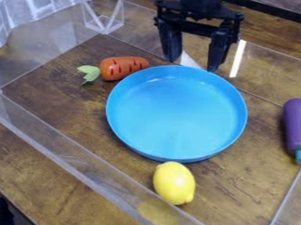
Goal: Remove the purple eggplant from the blue tray and put it on the table
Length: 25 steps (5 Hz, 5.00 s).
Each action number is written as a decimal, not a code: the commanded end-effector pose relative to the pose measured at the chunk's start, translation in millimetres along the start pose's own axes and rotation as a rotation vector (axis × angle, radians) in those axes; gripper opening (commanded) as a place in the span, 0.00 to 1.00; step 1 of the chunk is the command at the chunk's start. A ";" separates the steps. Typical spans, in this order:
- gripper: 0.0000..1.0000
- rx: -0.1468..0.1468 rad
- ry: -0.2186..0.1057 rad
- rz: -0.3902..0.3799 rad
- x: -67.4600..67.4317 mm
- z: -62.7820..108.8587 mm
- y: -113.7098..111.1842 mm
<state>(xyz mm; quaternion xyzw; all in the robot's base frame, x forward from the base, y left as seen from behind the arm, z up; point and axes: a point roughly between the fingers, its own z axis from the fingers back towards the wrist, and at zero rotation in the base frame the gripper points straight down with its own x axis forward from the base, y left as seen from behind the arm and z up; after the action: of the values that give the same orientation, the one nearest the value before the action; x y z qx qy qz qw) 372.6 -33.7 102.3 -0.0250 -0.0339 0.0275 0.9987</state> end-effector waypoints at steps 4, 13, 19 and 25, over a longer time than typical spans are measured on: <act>1.00 -0.024 -0.032 -0.043 15.5 -13.5 -32.6; 1.00 -0.064 -0.043 -0.060 50.1 -61.4 -101.0; 0.00 -0.034 -0.029 -0.095 61.0 -71.6 -109.5; 0.00 -0.024 -0.026 -0.120 61.4 -70.8 -114.7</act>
<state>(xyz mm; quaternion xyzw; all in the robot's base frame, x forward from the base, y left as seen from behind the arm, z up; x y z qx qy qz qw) 441.1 -133.4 29.3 -0.0285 -0.0231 -0.0011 0.9993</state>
